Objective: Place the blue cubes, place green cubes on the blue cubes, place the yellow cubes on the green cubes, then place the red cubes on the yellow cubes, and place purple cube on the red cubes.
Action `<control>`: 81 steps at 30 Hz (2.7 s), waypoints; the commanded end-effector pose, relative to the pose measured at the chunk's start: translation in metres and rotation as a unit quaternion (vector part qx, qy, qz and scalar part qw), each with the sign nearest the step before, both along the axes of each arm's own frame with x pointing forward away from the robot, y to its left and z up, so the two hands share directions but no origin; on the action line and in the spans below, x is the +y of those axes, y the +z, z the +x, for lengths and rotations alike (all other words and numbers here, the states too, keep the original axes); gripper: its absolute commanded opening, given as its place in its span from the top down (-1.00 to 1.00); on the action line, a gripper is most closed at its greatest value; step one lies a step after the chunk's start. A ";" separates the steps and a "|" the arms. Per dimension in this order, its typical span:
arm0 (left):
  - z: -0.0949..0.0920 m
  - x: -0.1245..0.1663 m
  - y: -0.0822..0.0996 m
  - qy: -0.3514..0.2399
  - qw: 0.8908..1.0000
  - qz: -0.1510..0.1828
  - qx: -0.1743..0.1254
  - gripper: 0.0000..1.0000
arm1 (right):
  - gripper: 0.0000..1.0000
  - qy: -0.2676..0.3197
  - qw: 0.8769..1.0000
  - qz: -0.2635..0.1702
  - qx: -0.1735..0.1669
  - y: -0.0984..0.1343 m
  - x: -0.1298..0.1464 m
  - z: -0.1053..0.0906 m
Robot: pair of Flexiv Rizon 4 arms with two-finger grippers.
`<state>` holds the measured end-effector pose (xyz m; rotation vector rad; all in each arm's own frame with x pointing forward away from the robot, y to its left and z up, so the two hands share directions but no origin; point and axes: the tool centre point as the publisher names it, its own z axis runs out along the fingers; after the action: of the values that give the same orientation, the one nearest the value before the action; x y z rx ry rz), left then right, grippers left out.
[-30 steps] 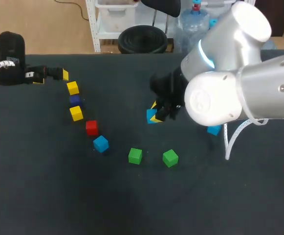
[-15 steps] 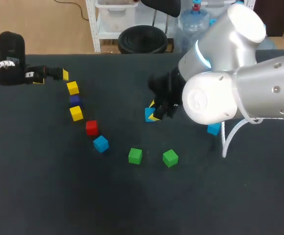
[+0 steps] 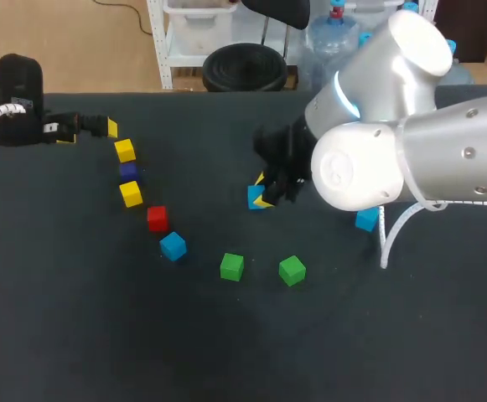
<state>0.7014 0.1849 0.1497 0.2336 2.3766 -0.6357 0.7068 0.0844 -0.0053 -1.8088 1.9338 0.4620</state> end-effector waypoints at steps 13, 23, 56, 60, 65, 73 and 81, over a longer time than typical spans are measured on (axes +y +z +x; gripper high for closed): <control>0.000 0.000 0.000 0.001 1.000 0.000 0.001 -1.00 | 1.00 -0.002 1.000 0.007 0.004 -0.004 0.000 0.004; 0.000 0.000 0.000 0.001 1.000 0.000 0.001 -1.00 | 0.82 -0.005 1.000 0.010 0.007 -0.006 -0.002 0.005; 0.000 0.000 0.000 0.001 1.000 0.000 0.001 -1.00 | -1.00 -0.010 1.000 0.014 0.006 0.010 -0.011 0.002; 0.000 0.000 0.000 0.001 1.000 0.000 0.001 -1.00 | -1.00 -0.011 1.000 0.013 0.003 0.023 -0.021 -0.003; 0.000 0.000 0.000 0.001 1.000 0.000 0.001 -1.00 | -1.00 0.019 1.000 -0.002 -0.005 0.045 -0.039 -0.020; 0.000 0.000 0.000 0.001 1.000 0.000 0.001 -1.00 | -1.00 0.156 0.987 -0.024 -0.006 0.060 -0.075 -0.039; 0.000 0.000 0.000 0.001 1.000 0.000 0.001 -1.00 | -1.00 0.323 0.946 -0.031 -0.001 0.055 -0.103 -0.043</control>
<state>0.7014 0.1849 0.1497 0.2336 2.3766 -0.6357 0.6545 -0.0141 0.0481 -2.3322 1.4812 0.4989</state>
